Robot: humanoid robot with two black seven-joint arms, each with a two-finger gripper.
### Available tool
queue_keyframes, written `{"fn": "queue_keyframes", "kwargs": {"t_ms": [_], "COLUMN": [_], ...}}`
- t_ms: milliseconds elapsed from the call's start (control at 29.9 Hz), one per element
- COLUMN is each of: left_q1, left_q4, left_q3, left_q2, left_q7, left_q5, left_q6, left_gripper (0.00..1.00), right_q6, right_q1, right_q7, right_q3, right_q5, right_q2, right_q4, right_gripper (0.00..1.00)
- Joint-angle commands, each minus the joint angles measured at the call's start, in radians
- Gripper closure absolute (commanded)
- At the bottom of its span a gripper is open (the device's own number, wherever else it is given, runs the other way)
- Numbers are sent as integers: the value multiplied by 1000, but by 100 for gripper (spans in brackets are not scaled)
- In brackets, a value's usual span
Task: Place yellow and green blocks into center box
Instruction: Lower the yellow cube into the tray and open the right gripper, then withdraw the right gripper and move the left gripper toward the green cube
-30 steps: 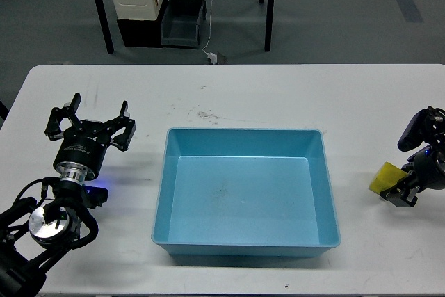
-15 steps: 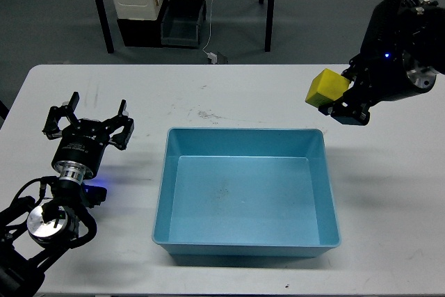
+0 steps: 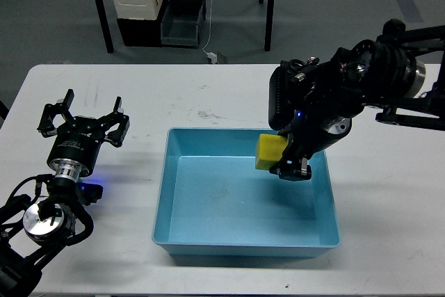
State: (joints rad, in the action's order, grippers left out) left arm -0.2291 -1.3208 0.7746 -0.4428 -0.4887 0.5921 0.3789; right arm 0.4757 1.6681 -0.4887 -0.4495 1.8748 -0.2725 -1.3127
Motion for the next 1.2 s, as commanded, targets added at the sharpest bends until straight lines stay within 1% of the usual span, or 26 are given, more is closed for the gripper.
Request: {"fn": "queue_keyframes", "kwargs": {"t_ms": [0,67,167,234,301,334,368,401,434,468,501,635,702,735,869,1003,1170], "left_q1": [-1,-1,1,1,1,1,4,5,5,7,8,7,7,7,4,-13,-41], "left_q4": [0,0,2,6,9,9,9,9,11,11,11,11,11,11,11,12,12], "left_q3": [9,11,9,9,9,9,9,9,9,9,9,11,11,11,22,11,9], "left_q2": [1,1,1,1,1,1,0,-1,-1,-1,-1,-2,-4,-5,-30,-109,-238], "left_q7": [0,0,0,0,0,0,0,0,0,0,0,0,0,0,0,0,0], "left_q5": [0,0,0,0,0,0,0,0,-1,-1,-1,-1,-1,-1,-1,-11,-147], "left_q6": [0,0,0,0,2,3,6,15,21,26,26,26,26,26,20,-5,-14], "left_gripper": [0,0,0,0,0,0,0,0,0,0,0,0,0,0,0,0,0], "right_q6": [0,1,0,0,0,0,0,-3,-6,-6,-6,-6,-12,-16,-20,-80,-129], "right_q1": [-85,-129,-172,-189,-198,-205,-212,-220,-226,-229,-229,-229,-228,-226,-209,-218,-261], "right_q7": [0,0,0,0,0,0,0,0,0,0,0,0,0,0,0,0,0], "right_q3": [-1,-1,-1,0,0,-1,-1,0,0,-1,-1,-1,6,9,60,270,483], "right_q5": [0,1,-3,-5,-13,-19,-25,-28,-31,-32,-33,-33,-40,-52,-118,-154,-198], "right_q2": [85,111,137,150,157,159,160,165,171,174,176,173,168,165,118,41,18], "right_q4": [88,133,162,164,173,184,196,205,210,211,213,214,214,214,214,211,211], "right_gripper": [90,89,86,78,75,71,61,44,32,26,25,14,6,4,3,3,3]}}
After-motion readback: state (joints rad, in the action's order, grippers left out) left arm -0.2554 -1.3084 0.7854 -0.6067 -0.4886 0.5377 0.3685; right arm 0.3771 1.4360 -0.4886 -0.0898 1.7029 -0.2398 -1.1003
